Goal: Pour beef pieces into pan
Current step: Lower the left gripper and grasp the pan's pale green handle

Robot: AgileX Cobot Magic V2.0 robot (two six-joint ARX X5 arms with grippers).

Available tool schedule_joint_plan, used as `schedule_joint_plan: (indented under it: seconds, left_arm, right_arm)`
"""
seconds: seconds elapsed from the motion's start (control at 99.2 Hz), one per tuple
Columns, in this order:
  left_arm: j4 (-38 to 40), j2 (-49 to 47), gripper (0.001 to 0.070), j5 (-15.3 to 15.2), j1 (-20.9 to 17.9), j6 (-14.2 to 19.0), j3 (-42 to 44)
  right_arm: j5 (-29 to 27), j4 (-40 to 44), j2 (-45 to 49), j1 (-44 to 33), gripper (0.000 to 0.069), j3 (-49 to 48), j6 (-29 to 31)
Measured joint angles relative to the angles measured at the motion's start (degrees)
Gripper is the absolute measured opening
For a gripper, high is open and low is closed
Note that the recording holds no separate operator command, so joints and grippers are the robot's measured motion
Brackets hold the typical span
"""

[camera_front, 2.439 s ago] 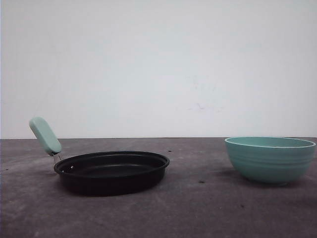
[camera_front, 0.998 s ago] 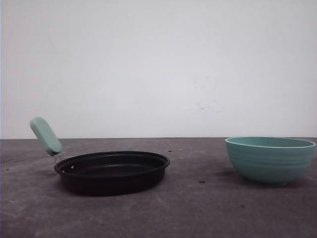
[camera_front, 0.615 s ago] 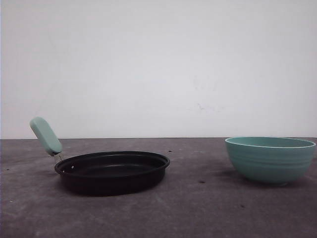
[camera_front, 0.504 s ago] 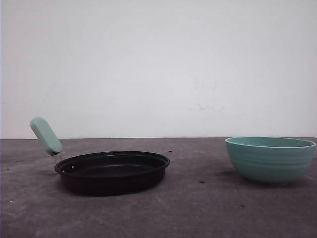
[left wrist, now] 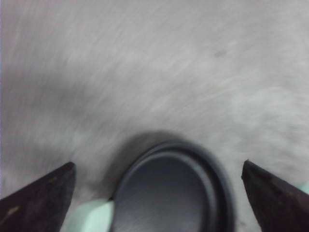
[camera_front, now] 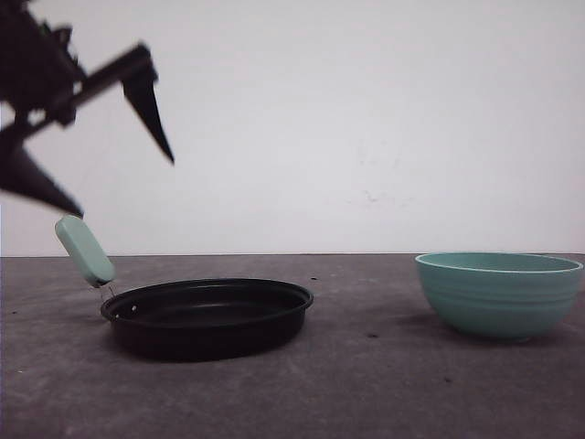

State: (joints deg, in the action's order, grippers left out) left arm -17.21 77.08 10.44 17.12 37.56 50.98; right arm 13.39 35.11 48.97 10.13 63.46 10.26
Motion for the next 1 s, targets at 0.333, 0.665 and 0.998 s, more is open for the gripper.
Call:
schedule_joint_plan:
  seconds: [0.333,0.665,0.998]
  left_arm:
    - [4.94,4.13,0.0675,-2.62,1.27,9.01,-5.86]
    - [5.09,8.9,0.0408,-2.8,2.12,11.1,-5.9]
    - [8.41,9.53,0.0065,-2.58,2.19,11.1,-5.92]
  right_arm:
    - [-1.01,0.74,0.22,0.0,0.0685,0.0,-0.68]
    - [-1.49,2.45,0.68,0.0,0.0685,0.0,-1.51]
    - [-1.55,2.82,1.25,0.0,0.0685,0.0,-1.92]
